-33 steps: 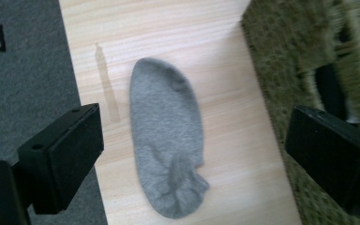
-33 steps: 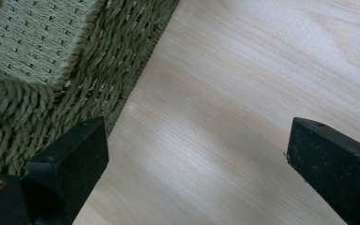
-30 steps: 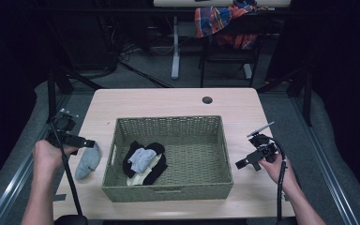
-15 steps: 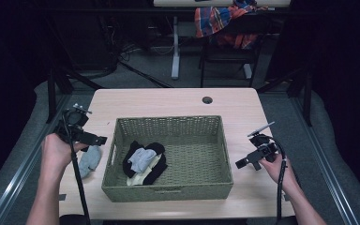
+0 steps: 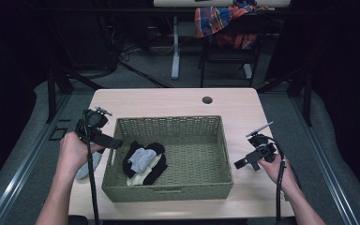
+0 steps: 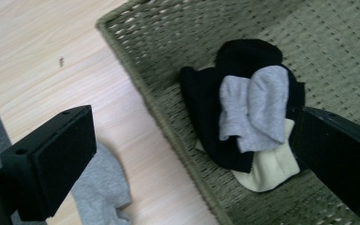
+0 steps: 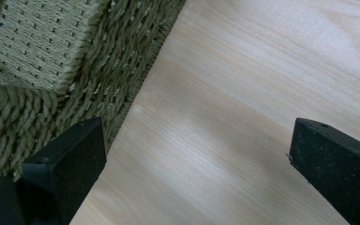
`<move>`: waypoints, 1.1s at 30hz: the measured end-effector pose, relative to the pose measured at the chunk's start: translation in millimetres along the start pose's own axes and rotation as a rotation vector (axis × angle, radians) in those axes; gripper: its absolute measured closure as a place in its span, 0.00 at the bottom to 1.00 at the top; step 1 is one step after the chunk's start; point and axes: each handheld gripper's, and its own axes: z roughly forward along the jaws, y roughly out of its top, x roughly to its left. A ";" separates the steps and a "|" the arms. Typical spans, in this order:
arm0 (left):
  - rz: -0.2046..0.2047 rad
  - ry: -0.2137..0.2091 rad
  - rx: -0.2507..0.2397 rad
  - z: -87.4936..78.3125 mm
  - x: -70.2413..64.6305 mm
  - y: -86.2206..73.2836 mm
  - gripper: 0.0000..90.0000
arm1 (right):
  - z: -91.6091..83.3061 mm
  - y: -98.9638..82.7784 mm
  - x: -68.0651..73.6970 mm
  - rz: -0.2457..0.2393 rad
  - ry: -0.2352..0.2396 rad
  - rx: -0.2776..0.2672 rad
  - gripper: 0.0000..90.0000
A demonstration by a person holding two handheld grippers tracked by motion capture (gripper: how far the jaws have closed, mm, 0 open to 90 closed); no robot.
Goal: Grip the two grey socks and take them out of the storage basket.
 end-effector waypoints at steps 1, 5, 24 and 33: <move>0.005 -0.006 -0.001 0.5 -2.3 1.1 0.00 | -1.1 0.9 0.2 -0.015 -0.003 0.015 0.05; 0.043 -0.024 0.027 9.2 -16.8 9.1 0.01 | 1.3 0.6 1.1 0.011 -0.005 -0.007 0.05; 0.073 -0.119 0.222 102.4 -46.6 27.5 0.18 | -2.7 0.0 -1.9 -0.004 -0.007 0.017 0.05; 0.052 -0.160 0.309 124.2 -43.6 25.6 0.29 | -0.1 -0.3 -0.5 0.008 -0.001 -0.004 0.06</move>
